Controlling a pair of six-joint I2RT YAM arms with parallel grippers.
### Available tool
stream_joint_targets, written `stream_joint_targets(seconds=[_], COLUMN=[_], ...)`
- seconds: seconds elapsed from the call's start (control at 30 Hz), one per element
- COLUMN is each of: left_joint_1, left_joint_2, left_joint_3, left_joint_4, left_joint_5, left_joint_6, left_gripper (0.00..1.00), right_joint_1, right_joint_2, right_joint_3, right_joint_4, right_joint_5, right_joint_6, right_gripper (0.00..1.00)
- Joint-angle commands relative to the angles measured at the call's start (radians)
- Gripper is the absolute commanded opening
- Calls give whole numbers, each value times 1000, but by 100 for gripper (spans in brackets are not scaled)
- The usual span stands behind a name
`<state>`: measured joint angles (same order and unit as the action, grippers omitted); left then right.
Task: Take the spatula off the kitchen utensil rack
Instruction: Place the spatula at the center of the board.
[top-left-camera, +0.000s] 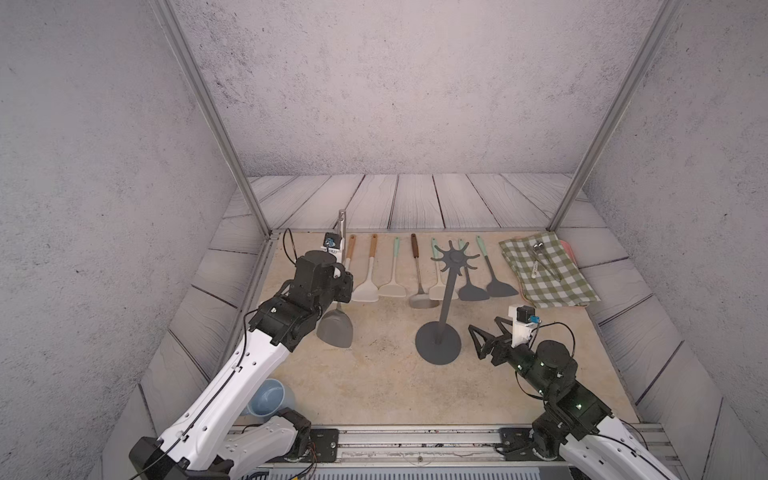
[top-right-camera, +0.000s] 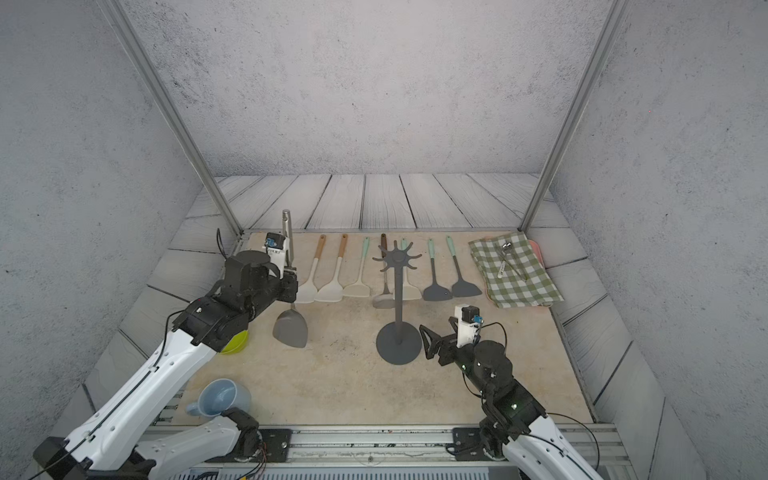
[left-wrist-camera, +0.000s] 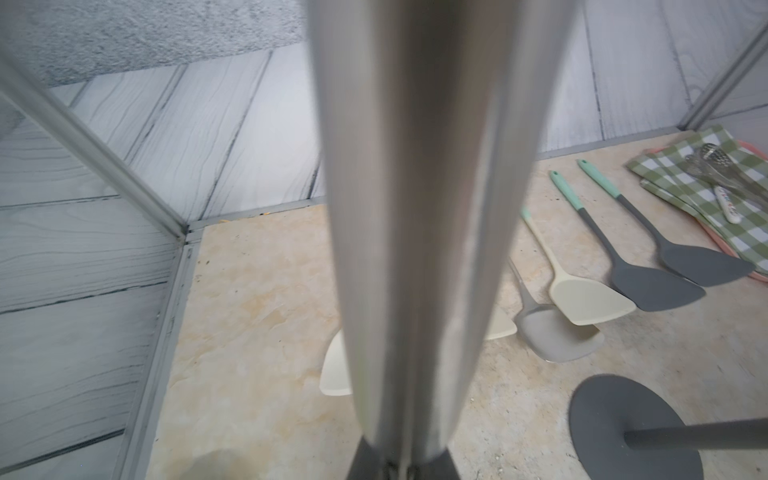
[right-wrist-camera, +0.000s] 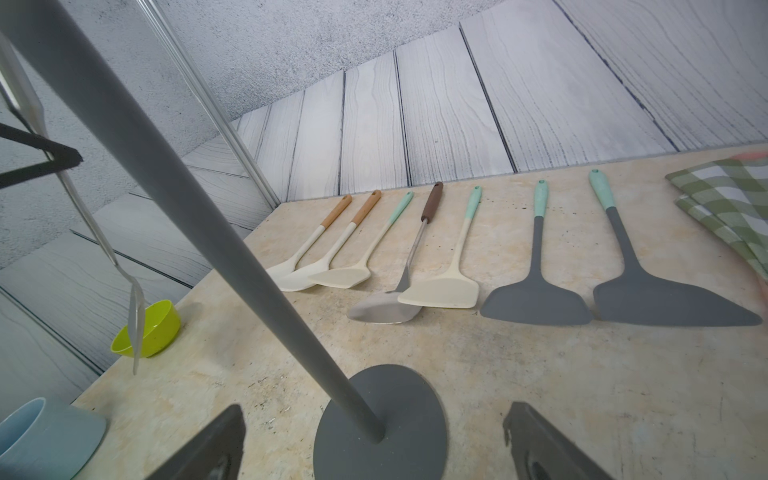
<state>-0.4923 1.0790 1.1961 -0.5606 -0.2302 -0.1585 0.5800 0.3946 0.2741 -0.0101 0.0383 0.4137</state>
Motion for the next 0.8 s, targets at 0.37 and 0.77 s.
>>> stream_joint_targets(seconds=[0.37,0.77], left_joint_1=[198,328], left_joint_2=[261,532], left_joint_3=[377,648], left_joint_4=[-199,-374], left_joint_5=[92,137], left_joint_6=[29,79], left_gripper=[0,0], right_joint_1=[-2,-2], right_joint_2=[13,46], right_joint_3=[-23,-24], right_joint_4=[34,59], right_joint_5=[26,7], right_joint_6=[2,13], right_gripper=[99,99])
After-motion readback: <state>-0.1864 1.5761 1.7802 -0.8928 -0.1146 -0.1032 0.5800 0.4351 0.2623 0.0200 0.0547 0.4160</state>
